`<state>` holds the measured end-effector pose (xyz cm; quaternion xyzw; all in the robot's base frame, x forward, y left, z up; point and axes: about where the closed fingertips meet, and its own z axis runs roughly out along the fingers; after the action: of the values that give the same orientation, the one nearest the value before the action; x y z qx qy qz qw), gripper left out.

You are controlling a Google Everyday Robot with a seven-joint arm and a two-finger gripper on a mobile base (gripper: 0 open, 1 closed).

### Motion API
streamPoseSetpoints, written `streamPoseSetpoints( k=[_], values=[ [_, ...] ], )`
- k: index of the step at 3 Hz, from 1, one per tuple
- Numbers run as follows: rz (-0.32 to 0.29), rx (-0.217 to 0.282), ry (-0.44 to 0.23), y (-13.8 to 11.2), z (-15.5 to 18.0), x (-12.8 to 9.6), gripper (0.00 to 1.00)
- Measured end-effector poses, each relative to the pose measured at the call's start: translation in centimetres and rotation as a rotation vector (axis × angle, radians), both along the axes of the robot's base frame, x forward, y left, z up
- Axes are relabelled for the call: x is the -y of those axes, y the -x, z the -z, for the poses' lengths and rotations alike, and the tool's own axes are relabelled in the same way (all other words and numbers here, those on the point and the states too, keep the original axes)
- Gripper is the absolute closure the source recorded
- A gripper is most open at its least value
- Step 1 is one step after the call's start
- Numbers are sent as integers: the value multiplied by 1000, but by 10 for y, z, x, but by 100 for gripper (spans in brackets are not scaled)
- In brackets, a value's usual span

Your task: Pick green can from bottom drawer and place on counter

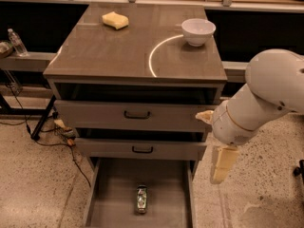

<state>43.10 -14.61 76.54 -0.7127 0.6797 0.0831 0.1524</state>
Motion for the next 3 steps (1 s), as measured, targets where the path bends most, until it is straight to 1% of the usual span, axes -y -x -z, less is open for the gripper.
streamPoseSetpoints(
  k=[1, 2, 3],
  values=[
    [12, 0, -5, 7, 31, -12, 0],
    [17, -55, -20, 30, 117, -35, 0],
    [1, -104, -82, 35, 227, -74, 0]
  ],
)
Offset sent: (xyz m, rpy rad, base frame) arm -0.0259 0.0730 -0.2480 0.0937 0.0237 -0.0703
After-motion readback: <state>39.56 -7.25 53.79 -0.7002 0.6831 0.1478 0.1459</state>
